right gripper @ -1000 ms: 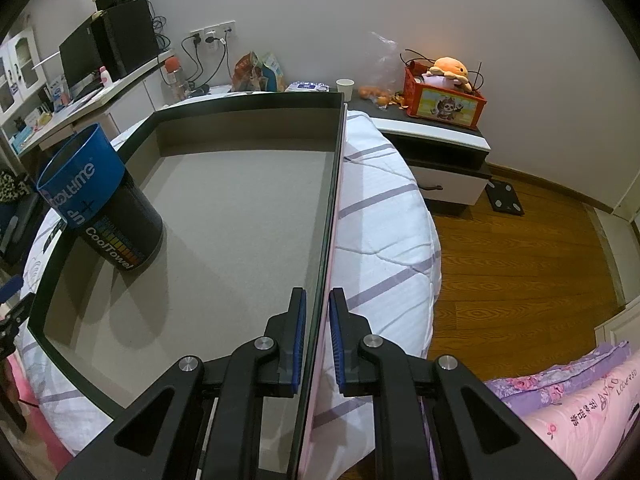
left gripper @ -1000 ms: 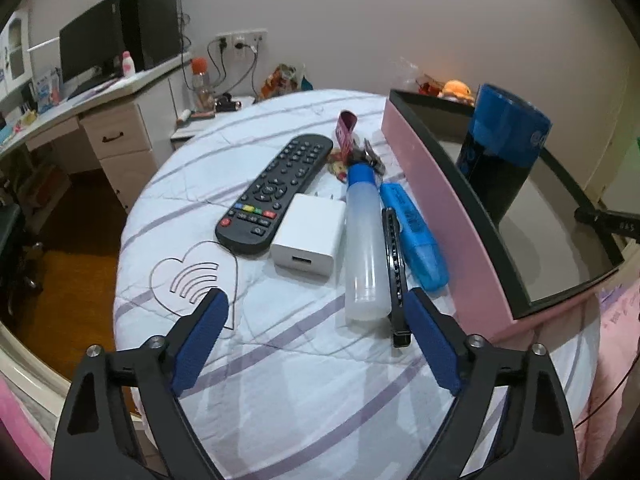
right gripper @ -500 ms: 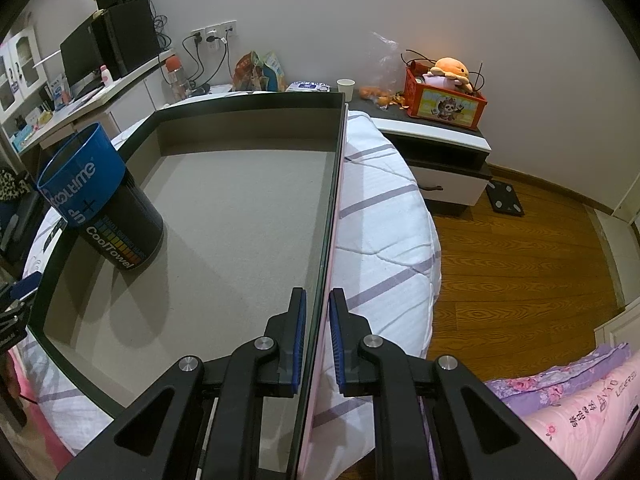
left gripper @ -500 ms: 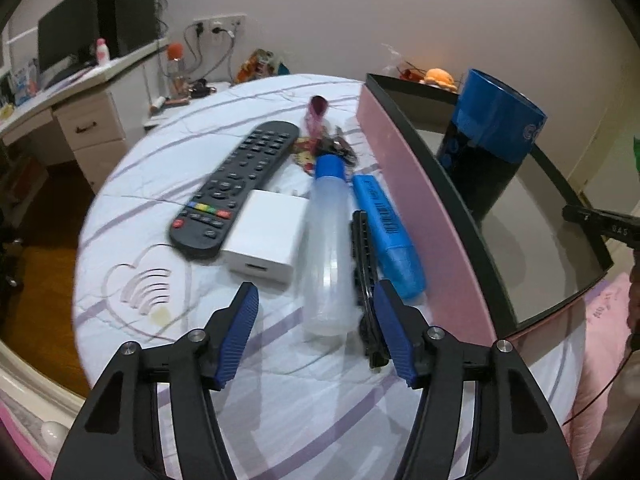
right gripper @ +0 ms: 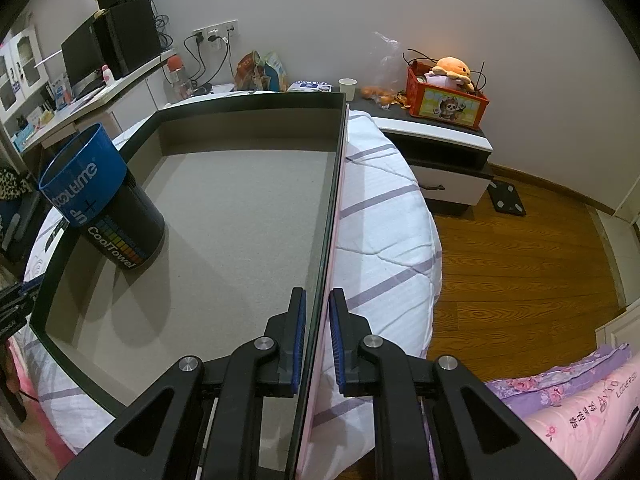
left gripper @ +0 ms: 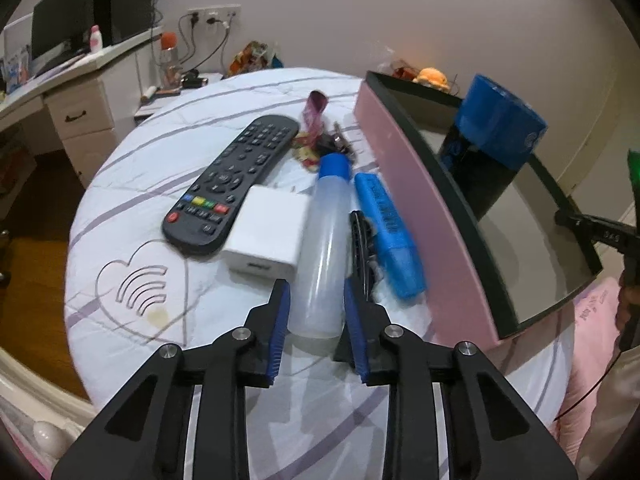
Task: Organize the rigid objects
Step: 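Grasp the clear blue-capped bottle with the left gripper and lift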
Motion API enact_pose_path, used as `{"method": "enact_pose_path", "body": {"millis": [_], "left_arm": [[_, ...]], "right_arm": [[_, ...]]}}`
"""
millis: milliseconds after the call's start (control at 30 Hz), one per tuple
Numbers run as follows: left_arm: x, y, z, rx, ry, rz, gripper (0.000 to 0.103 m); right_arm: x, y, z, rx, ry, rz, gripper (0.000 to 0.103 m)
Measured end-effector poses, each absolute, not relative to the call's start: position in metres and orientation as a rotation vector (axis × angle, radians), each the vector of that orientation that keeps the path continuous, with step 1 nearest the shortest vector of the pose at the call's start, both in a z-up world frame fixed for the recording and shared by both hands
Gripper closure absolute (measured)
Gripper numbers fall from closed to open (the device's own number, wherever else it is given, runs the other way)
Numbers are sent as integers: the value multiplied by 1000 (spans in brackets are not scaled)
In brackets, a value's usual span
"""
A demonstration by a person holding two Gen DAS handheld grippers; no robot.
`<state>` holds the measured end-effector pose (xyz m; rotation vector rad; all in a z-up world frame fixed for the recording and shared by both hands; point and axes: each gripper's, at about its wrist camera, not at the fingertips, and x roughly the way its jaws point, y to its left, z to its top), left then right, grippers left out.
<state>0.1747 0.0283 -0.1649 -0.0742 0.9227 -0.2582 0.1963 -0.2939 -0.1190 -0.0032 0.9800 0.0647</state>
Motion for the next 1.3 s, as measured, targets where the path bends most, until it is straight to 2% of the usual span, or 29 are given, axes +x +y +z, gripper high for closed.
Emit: {"method": "enact_pose_path", "body": {"millis": [433, 767, 833, 967, 1067, 1133, 1233, 1300], "left_arm": [[184, 17, -172, -2, 937, -227, 74], [134, 30, -167, 79, 983, -262, 74], [134, 31, -168, 82, 978, -261, 70], [149, 27, -169, 89, 964, -213, 43], [162, 23, -172, 108, 962, -190, 34], [167, 24, -175, 97, 963, -190, 35], [169, 23, -174, 99, 951, -195, 47], [168, 22, -173, 93, 935, -216, 72]], "right_arm": [[197, -294, -118, 0, 982, 68, 91], [198, -297, -122, -4, 988, 63, 91], [198, -297, -123, -2, 988, 64, 91], [198, -301, -123, 11, 990, 71, 91], [199, -302, -123, 9, 995, 73, 91], [200, -303, -124, 14, 998, 73, 91], [200, -303, -124, 13, 998, 73, 91], [200, -303, -125, 14, 1000, 73, 91]]}}
